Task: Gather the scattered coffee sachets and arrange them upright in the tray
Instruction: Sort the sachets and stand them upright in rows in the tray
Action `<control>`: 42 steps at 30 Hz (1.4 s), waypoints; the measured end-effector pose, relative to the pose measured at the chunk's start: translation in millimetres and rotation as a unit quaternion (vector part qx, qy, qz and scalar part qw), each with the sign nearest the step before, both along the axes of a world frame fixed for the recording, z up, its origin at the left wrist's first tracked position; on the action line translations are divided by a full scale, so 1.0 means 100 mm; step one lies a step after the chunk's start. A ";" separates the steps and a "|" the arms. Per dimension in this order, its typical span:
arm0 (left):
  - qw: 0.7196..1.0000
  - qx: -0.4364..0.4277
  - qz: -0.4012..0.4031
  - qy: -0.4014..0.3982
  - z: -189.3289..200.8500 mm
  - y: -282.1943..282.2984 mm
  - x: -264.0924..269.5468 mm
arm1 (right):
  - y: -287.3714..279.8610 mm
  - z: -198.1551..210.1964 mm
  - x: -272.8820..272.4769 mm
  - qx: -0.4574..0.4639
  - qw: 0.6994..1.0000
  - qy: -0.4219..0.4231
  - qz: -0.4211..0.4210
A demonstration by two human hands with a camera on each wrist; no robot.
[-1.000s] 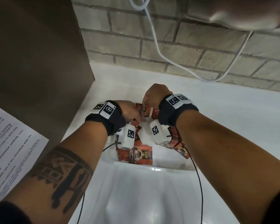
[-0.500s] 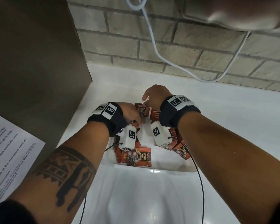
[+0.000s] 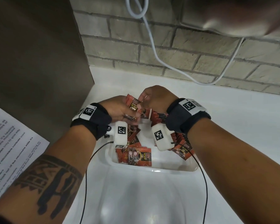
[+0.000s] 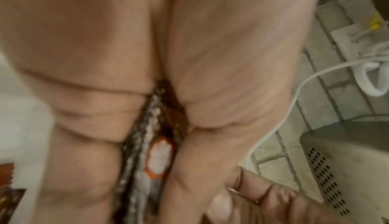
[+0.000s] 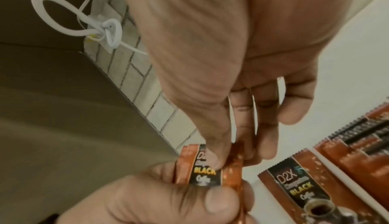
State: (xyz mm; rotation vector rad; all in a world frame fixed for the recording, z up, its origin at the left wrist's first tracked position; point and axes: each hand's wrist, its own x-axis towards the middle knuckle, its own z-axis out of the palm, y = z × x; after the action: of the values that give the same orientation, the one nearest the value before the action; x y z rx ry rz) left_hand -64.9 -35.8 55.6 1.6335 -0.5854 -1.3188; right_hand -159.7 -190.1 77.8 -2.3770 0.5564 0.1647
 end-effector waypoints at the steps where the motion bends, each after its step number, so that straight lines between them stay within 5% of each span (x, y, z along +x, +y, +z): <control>1: 1.000 -0.016 0.017 0.005 0.01 0.01 -0.02 | 0.01 0.03 -0.01 0.012 1.000 -0.012 -0.009; 16: 0.996 -0.032 0.062 -0.061 0.02 0.13 -0.08 | -0.08 0.20 -0.01 0.061 0.993 -0.087 -0.045; 22: 0.963 0.183 0.041 -0.196 0.08 0.19 0.09 | -0.10 0.21 0.00 -0.064 0.997 -0.027 -0.037; 29: 0.912 0.230 -0.155 -0.303 0.11 -0.06 -0.13 | -0.04 -0.12 0.15 -0.187 0.975 0.119 -0.017; 42: 0.873 0.283 -0.231 -0.323 -0.13 -0.45 -0.15 | -0.02 -0.30 0.32 -0.188 0.965 0.174 -0.060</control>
State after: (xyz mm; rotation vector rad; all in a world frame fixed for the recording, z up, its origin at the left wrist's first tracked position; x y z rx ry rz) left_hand -79.8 -80.3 42.9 2.5791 -1.1181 -1.3329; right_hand -127.3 -191.7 47.7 -2.6870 0.9681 0.4646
